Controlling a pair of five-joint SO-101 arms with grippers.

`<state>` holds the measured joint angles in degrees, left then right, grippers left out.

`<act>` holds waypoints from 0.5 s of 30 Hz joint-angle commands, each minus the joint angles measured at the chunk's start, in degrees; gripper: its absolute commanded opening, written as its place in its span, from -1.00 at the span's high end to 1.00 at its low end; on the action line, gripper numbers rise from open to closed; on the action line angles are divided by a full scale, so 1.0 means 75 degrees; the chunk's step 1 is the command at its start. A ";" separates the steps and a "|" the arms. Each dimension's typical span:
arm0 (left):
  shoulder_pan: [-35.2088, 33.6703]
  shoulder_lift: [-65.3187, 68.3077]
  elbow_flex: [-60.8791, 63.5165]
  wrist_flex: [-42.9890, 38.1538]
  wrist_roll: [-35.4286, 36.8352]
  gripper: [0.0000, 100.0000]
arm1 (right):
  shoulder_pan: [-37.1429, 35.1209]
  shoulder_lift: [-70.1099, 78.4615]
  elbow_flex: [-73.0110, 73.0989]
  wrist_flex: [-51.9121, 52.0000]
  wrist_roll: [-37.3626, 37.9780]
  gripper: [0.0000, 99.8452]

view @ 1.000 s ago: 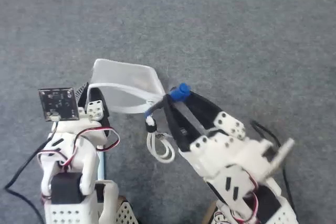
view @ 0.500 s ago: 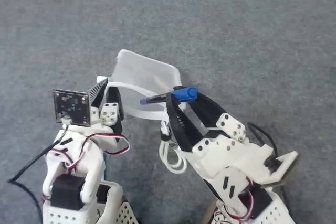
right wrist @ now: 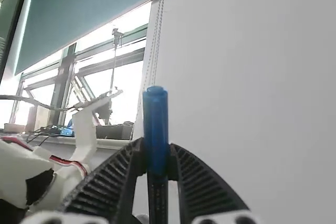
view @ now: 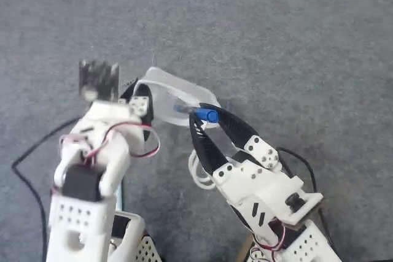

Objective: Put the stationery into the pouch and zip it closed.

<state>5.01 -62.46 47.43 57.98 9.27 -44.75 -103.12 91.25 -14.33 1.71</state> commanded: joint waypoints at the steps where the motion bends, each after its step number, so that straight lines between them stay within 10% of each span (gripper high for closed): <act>1: 0.0035 0.0399 -0.0897 -0.0035 0.0211 0.98 | -0.0029 0.0018 -0.0059 -0.0158 0.0152 0.99; 15: 0.0188 0.0774 -0.0932 0.0082 0.0598 0.98 | 0.0393 0.3475 -0.0809 -0.1870 0.0105 0.99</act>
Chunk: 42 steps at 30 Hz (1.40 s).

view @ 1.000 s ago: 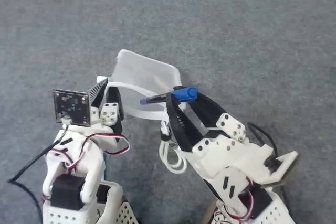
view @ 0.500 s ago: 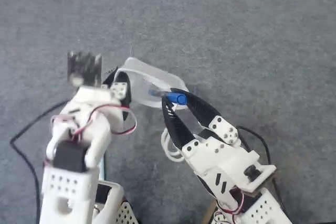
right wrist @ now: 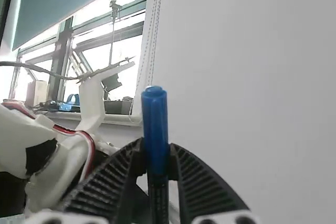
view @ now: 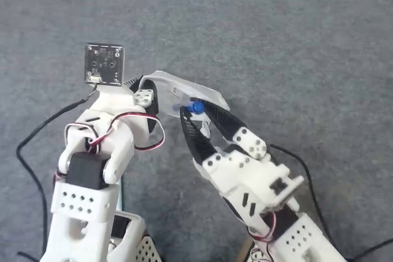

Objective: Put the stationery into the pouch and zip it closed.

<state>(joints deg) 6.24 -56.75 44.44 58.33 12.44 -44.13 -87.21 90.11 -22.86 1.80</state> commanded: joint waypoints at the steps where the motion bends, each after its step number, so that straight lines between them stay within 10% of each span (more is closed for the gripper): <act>1: 0.0023 0.0023 -0.0533 0.0035 0.0176 0.98 | 0.0311 0.1729 -0.0727 -0.0862 0.0094 0.99; 42: -0.1149 -0.0012 -0.0252 -0.0293 0.0328 0.98 | 0.0475 0.4460 -0.2040 0.1284 -0.0234 0.67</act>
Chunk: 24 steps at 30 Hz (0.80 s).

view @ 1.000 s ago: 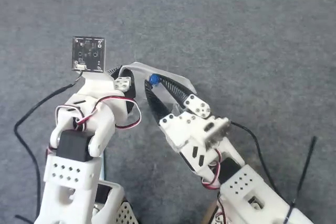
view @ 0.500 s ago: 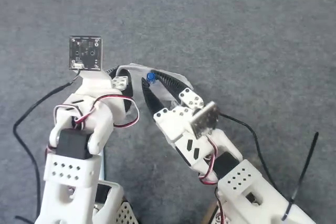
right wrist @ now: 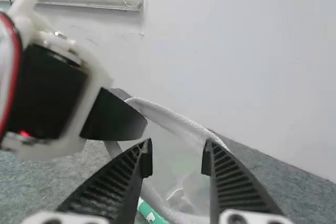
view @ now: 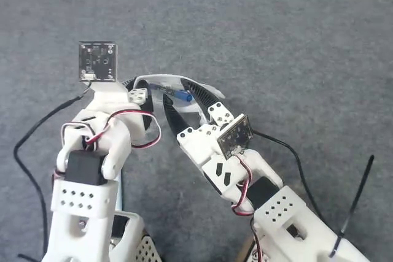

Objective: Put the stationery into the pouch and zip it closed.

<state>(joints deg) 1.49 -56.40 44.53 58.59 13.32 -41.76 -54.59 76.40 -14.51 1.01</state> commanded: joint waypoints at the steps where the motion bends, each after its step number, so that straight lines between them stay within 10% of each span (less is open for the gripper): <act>1: -0.0621 -0.0059 -0.0264 -0.0340 0.0363 0.98 | 0.0158 0.0100 -0.0234 0.0275 -0.0117 0.67; 12: -0.1289 -0.0059 -0.0252 -0.0656 0.0492 0.98 | 0.0158 -0.2292 -0.2157 0.5738 -0.0903 0.67; 24: -0.2462 -0.0059 -0.0252 -0.1149 0.0703 0.98 | 0.0545 -0.2034 -0.2450 0.5914 -0.0891 0.66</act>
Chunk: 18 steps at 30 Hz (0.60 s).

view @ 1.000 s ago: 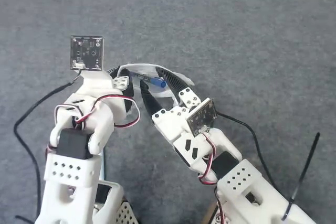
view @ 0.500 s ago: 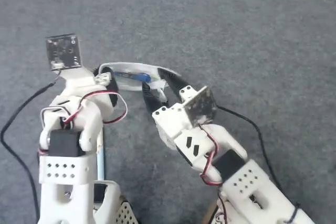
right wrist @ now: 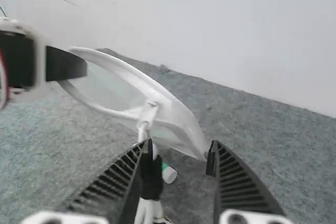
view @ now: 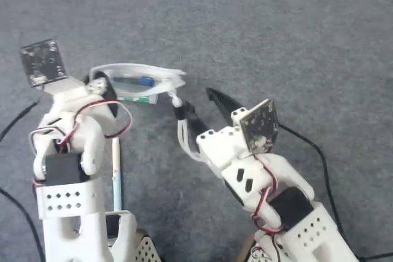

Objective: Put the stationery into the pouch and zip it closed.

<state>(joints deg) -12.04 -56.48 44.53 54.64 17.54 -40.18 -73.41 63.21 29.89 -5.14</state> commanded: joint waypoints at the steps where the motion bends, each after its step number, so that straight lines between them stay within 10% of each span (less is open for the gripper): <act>1: -0.0832 -0.0047 -0.0252 -0.0668 0.0141 0.98 | 0.0404 0.0686 -0.0774 -0.0006 -0.0082 0.66; 18: -0.3048 -0.0047 -0.0182 -0.0645 0.0352 0.98 | 0.0451 0.5199 -0.2848 0.0076 -0.0094 0.67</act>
<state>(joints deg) -32.35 -56.48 44.53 52.00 19.21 -37.19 -40.53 49.32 29.89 -5.32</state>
